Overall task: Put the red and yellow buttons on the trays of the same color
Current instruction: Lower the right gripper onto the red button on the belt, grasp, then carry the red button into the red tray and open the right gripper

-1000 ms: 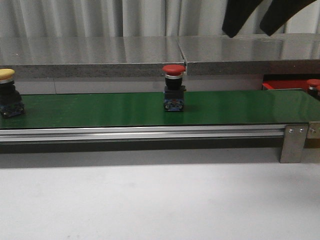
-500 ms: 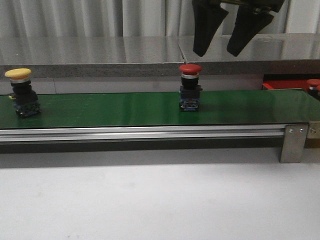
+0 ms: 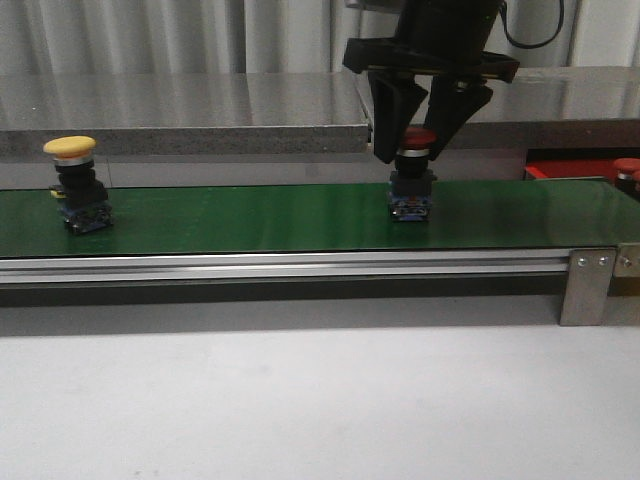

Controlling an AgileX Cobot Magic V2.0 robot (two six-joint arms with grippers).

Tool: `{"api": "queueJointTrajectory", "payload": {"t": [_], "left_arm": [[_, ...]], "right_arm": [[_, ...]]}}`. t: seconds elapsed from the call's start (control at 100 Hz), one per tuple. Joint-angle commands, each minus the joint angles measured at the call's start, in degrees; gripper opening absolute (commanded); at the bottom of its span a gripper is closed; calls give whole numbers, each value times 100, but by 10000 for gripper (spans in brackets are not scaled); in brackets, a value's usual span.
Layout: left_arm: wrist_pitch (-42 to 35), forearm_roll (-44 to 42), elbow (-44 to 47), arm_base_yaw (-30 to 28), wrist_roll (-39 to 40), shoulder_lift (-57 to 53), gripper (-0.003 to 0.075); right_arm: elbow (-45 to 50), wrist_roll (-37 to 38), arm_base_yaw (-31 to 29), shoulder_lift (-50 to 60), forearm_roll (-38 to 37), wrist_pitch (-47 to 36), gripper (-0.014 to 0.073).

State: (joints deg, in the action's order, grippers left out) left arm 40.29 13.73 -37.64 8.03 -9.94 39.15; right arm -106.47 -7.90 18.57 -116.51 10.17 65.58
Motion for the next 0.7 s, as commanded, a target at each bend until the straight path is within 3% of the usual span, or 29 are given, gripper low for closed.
{"api": "queueJointTrajectory", "payload": {"t": [0.0,0.17,0.36,0.69], "left_arm": [[-347,90,-150,58,2,-11,-19],[-347,90,-150,58,2,-11,-19],[-347,90,-150,58,2,-11,-19],[-347,90,-150,58,2,-11,-19]], "right_arm": [[-185,-87,-38,294,31,-176,236],[-185,-172,-55,423,31,-290,120],[-185,-172,-424,838,26,-312,118],[-185,-172,-1811,1393,26,-231,118]]}}
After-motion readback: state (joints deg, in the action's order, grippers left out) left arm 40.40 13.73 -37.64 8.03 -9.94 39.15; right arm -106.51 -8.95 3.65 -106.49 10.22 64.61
